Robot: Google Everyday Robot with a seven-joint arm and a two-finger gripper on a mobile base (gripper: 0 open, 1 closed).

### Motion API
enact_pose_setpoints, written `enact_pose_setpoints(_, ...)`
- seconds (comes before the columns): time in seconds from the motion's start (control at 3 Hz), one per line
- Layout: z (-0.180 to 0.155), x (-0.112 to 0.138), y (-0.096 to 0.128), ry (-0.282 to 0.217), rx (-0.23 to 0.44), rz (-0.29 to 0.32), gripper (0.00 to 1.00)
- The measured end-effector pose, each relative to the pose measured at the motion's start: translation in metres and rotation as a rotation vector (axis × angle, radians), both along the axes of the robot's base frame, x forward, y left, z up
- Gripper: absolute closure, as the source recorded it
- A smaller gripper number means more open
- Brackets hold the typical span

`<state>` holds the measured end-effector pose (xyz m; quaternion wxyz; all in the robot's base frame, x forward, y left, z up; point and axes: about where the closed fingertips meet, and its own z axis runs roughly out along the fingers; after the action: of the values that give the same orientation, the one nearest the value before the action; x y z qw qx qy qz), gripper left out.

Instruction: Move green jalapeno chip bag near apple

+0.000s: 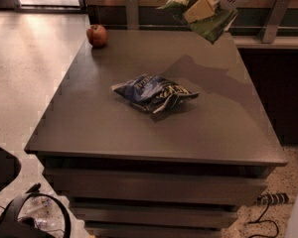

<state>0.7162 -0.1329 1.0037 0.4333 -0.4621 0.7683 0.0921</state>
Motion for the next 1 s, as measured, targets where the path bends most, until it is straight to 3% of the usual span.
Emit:
enact_pose_setpoints(0.33, -0.0042, 0.0235, 0.0116, -0.040, 0.044, -0.041, 1.00)
enact_pose_setpoints(1.0, -0.0132, 0.0310, 0.0188, -0.023, 0.027, -0.041, 1.00)
